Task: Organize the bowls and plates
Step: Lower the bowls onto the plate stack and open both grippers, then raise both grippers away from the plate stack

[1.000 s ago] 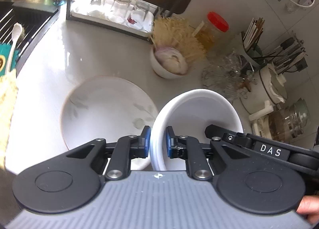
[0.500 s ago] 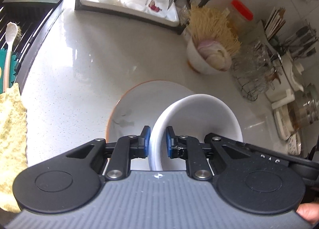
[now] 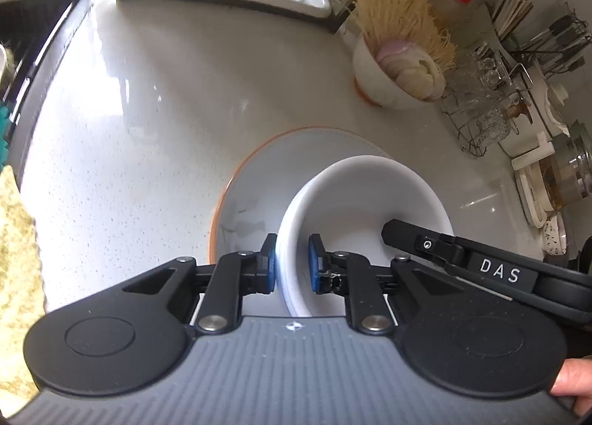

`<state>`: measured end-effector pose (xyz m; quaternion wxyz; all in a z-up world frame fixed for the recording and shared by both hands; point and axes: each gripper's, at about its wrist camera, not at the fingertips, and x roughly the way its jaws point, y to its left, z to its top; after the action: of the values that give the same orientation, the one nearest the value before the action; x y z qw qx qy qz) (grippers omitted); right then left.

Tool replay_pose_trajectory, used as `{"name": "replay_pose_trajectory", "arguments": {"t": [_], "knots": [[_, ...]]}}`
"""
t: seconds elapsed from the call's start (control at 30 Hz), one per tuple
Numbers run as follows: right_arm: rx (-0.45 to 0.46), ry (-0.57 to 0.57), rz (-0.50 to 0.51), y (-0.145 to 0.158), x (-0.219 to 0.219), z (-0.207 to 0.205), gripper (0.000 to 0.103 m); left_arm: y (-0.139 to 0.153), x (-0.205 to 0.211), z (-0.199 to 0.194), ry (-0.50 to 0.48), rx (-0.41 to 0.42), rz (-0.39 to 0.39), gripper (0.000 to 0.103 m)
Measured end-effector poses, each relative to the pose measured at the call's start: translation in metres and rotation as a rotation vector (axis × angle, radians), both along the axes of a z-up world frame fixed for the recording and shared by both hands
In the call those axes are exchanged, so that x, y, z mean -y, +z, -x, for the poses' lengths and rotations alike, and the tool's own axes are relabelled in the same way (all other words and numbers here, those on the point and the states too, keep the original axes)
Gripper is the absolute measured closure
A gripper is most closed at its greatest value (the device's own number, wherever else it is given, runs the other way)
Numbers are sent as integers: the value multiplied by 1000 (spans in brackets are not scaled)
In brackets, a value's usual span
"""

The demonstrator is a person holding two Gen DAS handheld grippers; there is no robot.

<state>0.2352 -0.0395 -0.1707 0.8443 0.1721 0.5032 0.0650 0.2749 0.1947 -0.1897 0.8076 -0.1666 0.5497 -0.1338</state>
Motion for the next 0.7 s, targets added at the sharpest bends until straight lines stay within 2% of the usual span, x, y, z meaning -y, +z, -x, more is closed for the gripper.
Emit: {"name": "replay_pose_trajectory", "arguments": {"t": [0.07, 0.17, 0.2, 0.23, 0.27, 0.3, 0.33, 0.4, 0.53, 0.7], "knots": [[7, 3, -1, -1, 0, 0, 84, -4, -2, -1, 1, -12, -4, 83], [11, 3, -16, -3, 2, 0, 83, -5, -2, -2, 9, -19, 10, 69], [16, 5, -26, -2, 4, 0, 83, -3, -1, -2, 7, -9, 1, 66], [22, 9, -32, 0, 5, 1, 83, -1, 1, -1, 3, 5, -10, 58], [28, 16, -31, 3, 6, 3, 82, 1, 1, 0, 3, 15, -20, 55], [38, 24, -25, 7, 7, 4, 76, 4, 2, 1, 6, 25, -24, 55], [50, 31, -23, 11, 9, 6, 59, 7, 2, 2, 7, 35, -27, 55], [82, 51, -21, 21, 13, 8, 47, 15, 1, 6, 25, 54, -37, 55], [133, 115, -24, 40, 18, 13, 48, 38, 2, 18, 40, 113, -52, 55], [197, 153, -12, 67, 28, 24, 48, 87, 8, 36, 63, 228, -109, 55]]}}
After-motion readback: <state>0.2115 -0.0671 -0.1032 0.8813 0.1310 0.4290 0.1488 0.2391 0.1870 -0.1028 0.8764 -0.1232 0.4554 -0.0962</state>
